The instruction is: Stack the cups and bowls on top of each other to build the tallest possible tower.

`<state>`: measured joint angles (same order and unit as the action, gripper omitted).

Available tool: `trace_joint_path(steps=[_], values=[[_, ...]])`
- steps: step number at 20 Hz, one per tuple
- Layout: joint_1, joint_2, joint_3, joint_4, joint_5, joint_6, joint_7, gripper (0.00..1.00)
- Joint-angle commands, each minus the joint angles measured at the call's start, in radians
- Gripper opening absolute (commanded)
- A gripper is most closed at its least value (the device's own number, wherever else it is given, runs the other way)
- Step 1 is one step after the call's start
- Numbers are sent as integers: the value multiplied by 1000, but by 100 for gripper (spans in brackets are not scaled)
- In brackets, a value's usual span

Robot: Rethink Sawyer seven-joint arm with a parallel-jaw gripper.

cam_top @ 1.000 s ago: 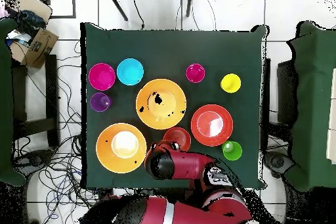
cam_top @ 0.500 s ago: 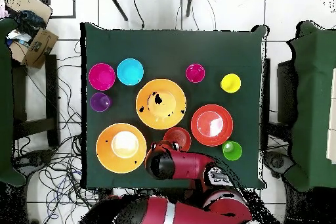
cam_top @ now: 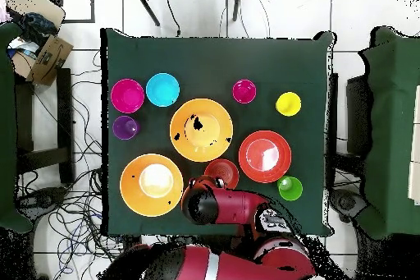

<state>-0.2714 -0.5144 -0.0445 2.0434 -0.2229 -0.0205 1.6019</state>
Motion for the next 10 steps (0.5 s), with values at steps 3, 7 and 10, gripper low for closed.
trace_joint_path(steps=[3,7,10], values=[[-11,24,77,-30,-23,-27,137,100],[-7,24,73,-29,-24,-29,138,100],[-4,23,70,-29,-23,-29,138,100]])
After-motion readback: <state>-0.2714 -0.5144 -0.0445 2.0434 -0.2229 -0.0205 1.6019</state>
